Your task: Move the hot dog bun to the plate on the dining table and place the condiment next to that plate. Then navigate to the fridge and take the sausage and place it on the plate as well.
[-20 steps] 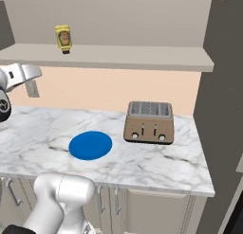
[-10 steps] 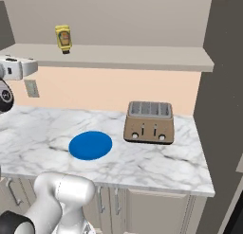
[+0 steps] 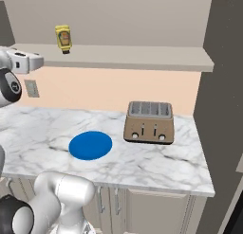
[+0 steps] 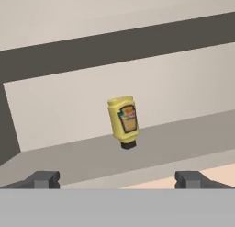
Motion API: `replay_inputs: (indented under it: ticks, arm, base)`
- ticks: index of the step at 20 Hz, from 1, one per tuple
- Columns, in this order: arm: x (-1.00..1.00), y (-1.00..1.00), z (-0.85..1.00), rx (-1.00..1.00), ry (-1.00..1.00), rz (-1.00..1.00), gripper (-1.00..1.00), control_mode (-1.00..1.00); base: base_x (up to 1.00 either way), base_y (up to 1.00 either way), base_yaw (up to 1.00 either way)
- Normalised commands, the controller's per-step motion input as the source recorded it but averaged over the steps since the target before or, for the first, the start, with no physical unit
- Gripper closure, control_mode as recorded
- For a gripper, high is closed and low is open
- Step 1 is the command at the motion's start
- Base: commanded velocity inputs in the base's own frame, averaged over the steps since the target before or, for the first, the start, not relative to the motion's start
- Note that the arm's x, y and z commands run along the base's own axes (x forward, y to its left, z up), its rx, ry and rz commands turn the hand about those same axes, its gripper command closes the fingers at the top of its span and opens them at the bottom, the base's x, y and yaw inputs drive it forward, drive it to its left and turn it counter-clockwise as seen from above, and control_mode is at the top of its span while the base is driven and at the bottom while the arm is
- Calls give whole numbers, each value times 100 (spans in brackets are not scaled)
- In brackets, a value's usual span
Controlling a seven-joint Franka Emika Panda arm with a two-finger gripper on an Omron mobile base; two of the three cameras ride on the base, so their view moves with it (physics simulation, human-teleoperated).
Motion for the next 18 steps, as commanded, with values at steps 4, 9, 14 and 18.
replay_inputs:
  ticks: [4,9,14,18]
  arm:
    - [30,-3,1,1,5,0,-100,-100]
    - [34,0,14,0,3,-5,-100,-100]
    - [31,19,21,0,3,-23,-100,-100]
    - [32,16,4,0,9,-22,-100,-100]
  base:
    - [0,0,0]
    - [0,0,0]
    - [0,0,0]
    - [0,0,0]
